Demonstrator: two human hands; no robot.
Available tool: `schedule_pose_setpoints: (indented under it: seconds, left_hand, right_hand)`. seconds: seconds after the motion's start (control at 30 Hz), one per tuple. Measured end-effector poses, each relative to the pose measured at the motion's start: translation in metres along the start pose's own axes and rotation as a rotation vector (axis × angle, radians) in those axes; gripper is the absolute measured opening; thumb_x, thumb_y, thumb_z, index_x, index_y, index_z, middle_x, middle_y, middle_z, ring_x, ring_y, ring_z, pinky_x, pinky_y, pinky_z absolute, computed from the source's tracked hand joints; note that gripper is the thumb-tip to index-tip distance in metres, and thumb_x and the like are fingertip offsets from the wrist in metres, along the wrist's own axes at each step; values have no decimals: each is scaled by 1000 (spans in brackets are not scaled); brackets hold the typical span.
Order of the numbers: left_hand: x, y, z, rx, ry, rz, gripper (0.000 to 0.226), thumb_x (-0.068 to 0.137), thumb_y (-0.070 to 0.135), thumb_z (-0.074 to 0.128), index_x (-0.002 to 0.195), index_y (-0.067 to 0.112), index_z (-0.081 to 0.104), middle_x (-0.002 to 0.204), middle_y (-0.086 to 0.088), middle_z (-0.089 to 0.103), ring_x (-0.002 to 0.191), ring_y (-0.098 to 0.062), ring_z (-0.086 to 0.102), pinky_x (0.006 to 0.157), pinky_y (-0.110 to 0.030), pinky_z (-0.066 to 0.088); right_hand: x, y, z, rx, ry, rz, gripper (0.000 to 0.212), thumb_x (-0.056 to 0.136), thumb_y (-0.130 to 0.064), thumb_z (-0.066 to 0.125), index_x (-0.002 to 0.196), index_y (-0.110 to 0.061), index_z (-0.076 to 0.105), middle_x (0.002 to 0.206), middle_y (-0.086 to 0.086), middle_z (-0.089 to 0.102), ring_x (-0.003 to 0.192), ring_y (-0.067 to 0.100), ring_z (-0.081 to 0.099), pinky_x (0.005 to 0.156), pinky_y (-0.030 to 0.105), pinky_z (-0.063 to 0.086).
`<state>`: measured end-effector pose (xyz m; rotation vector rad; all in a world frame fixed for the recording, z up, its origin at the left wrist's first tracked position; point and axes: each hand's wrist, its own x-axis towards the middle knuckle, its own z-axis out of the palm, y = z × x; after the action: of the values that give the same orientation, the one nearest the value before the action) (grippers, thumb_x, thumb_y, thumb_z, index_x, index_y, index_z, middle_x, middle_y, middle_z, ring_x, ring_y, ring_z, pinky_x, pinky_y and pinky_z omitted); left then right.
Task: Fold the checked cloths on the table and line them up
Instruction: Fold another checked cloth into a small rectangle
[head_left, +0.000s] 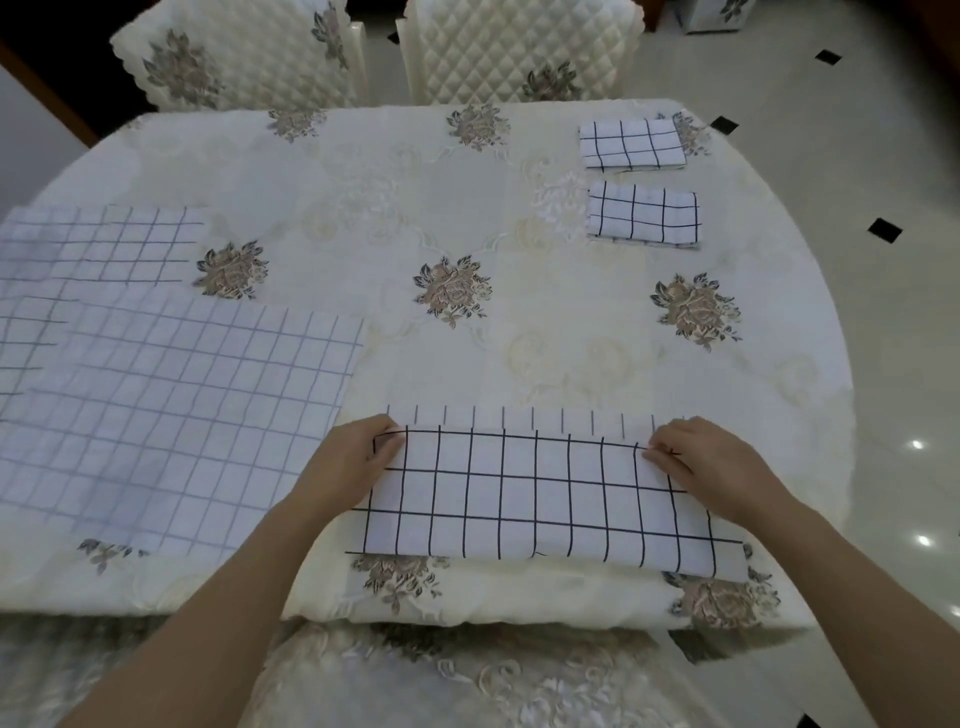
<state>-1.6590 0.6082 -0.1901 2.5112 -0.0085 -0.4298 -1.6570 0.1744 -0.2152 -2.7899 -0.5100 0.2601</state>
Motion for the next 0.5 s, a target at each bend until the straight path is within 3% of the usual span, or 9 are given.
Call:
schedule_pose_setpoints:
  seconds: [0.33,0.5]
  left_hand:
    - [39,-8,20,125,148,12,26,99,20,57,75,16,48,64,9,43,61,-3,41,53,-20,25]
    - [44,-13,34,160,284,55,19,95,17,63,81,14,52,71,0,48,68,-21,46,58,-30,29]
  right_hand:
    - [29,10,11,58,74,140,16,94,-41,60,85,-28,59,83,-12,53,70,13,55,54,33,49]
    - [30,14,16,25,156,137,18,92,-38,64,84,-23,62,81,-8,54,74,18,54,55,34,47]
